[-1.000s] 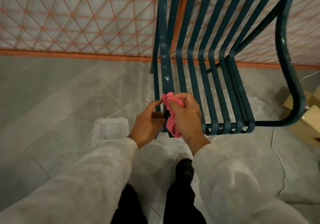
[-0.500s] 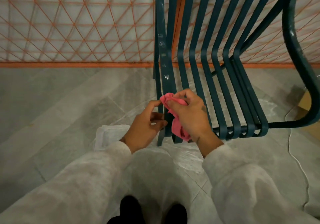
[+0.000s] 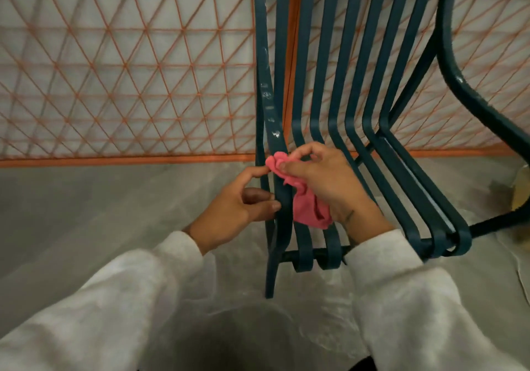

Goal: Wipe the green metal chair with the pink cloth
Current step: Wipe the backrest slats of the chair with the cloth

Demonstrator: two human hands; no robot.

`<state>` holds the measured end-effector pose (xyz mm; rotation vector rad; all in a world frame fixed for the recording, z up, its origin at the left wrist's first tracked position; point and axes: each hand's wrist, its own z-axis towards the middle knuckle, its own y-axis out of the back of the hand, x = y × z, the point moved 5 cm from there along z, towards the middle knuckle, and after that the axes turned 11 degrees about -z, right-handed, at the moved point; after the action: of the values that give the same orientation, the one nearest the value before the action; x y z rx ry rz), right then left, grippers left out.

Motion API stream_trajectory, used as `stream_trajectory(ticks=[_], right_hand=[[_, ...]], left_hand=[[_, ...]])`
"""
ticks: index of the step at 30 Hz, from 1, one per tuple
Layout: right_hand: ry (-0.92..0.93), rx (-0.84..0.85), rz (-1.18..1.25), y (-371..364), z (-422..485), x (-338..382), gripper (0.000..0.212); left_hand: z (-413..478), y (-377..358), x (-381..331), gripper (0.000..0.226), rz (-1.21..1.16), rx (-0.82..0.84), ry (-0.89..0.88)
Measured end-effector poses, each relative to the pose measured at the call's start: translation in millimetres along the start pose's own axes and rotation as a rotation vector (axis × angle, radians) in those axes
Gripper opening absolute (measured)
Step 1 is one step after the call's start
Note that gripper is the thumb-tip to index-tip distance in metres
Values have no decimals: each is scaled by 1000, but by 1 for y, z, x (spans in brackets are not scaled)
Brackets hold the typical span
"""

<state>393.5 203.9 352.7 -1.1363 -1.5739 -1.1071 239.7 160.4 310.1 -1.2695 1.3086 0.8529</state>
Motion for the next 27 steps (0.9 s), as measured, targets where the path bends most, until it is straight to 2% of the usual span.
stream_trajectory(ticks=[7, 10, 13, 18, 24, 27], right_hand=[[277, -266, -290, -6, -28, -20, 18], [362, -309, -310, -11, -46, -29, 14], [362, -329, -365, -11, -48, -27, 13], [273, -355, -462, -12, -31, -2, 24], [356, -421, -602, -20, -62, -20, 7], [325, -407, -665, -17, -55, -17, 7]], left_hand=[[5, 2, 11, 57, -89, 68, -158], [10, 6, 15, 59, -115, 68, -206], [9, 6, 17, 64, -114, 71, -220], [6, 7, 20, 77, -94, 52, -209], [5, 6, 19, 76, -103, 75, -223], [5, 5, 18, 76, -124, 79, -236]])
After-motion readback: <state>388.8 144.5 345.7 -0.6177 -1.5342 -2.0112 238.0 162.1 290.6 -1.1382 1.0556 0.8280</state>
